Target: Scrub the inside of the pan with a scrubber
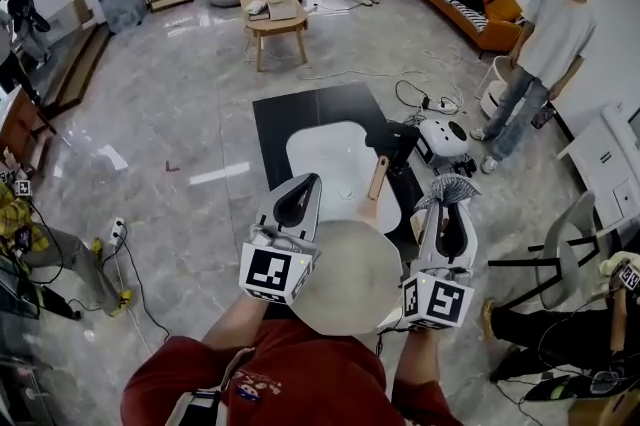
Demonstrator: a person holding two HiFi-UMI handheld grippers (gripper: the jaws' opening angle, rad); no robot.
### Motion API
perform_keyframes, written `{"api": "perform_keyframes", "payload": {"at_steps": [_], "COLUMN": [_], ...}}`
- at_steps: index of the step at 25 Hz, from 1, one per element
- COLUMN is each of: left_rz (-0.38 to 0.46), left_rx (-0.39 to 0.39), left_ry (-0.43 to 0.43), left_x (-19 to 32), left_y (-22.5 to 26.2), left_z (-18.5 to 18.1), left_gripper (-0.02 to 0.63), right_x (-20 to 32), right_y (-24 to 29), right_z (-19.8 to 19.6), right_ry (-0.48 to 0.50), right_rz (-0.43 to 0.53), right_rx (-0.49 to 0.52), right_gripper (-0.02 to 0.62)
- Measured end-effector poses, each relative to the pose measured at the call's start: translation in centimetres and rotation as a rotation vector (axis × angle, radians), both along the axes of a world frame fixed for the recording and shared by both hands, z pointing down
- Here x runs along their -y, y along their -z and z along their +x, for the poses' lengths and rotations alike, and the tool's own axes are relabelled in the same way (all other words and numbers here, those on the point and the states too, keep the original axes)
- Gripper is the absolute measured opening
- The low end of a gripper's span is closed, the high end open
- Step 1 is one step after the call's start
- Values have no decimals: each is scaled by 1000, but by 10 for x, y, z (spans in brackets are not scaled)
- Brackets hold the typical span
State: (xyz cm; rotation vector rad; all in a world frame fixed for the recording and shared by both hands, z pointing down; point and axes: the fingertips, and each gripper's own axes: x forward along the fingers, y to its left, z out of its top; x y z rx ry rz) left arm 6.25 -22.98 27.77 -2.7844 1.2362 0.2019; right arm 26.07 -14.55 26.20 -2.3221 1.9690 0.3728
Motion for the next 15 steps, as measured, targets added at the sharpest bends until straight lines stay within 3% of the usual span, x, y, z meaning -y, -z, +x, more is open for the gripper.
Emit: {"api": "perform_keyframes", "payload": {"at_steps": [15], "left_rz": [8], "left_rx": [20], "left_ry": [-2], "left_x": [-2], "left_y": [1], "left_z": [-6], "left_gripper": [6], "right_x": [-7], "right_y": [0], "right_z": [-3], "right_ry": [-18], "right_rz": [-1], "right_rx": [-8], "right_gripper": [97]}}
